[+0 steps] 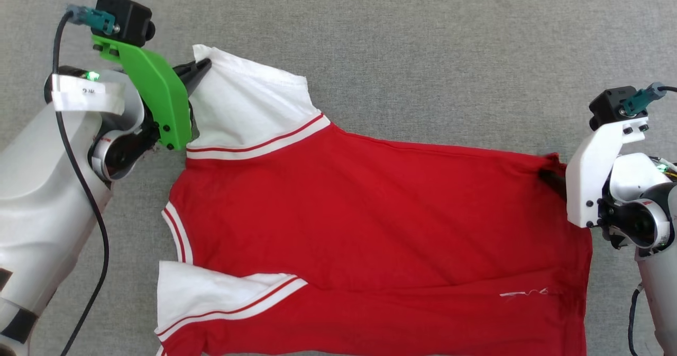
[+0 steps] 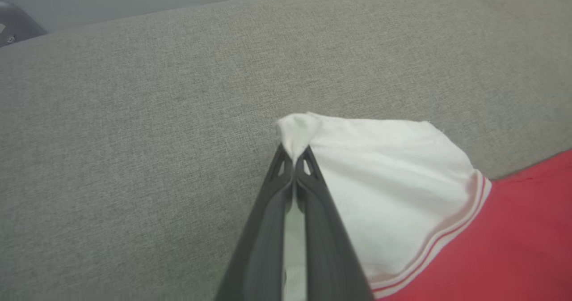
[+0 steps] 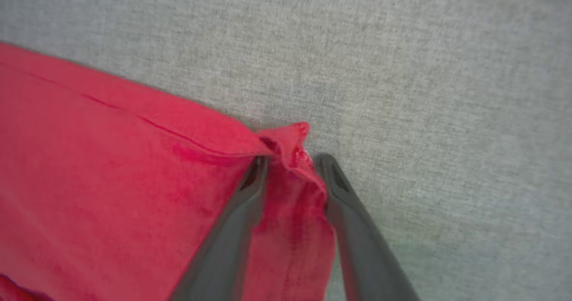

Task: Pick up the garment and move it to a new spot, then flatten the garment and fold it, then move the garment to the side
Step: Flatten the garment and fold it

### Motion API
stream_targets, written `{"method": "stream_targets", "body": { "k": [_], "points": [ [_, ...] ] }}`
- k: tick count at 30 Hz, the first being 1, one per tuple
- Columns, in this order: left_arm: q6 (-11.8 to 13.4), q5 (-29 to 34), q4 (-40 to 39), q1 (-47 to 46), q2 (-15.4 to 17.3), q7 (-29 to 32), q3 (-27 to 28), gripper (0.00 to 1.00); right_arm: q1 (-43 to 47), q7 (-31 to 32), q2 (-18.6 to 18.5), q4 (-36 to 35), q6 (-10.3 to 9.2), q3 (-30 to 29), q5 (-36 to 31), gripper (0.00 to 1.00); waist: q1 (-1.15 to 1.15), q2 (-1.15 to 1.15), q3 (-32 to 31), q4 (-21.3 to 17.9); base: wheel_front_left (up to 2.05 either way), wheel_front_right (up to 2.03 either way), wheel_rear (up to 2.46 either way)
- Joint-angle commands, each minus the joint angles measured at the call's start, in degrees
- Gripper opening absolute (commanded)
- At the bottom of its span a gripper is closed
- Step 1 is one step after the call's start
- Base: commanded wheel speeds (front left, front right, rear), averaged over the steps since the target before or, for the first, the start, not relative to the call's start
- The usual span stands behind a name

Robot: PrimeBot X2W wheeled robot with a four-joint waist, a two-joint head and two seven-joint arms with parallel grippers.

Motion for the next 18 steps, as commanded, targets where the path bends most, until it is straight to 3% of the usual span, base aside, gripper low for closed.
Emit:
{"method": "stream_targets", "body": {
  "k": [1,11,18],
  "points": [
    [-0.16,-0.05,-0.28,1.14,0.38,-0.85,0.30,0.00,2.94,1.59,1.69,2.71,0.03,1.51,0.77,0.00,0.00,0.00,-0.45,0.29,0.00,0.00,0.00],
    [1.58,-0.90,-3.71,7.51,3.09,-7.17,2.20,0.00,3.48,-3.84,2.04,-4.63,0.03,-4.56,0.73,0.00,0.00,0.00,-6.09,1.16,0.00,0.00,0.00],
    [6.41,-3.17,-10.90,18.48,6.14,-12.18,3.82,0.00,13.01,-7.14,3.82,-11.13,0.03,-8.45,0.55,0.00,0.00,0.00,-11.32,2.47,0.00,0.00,0.00]
  ]
}}
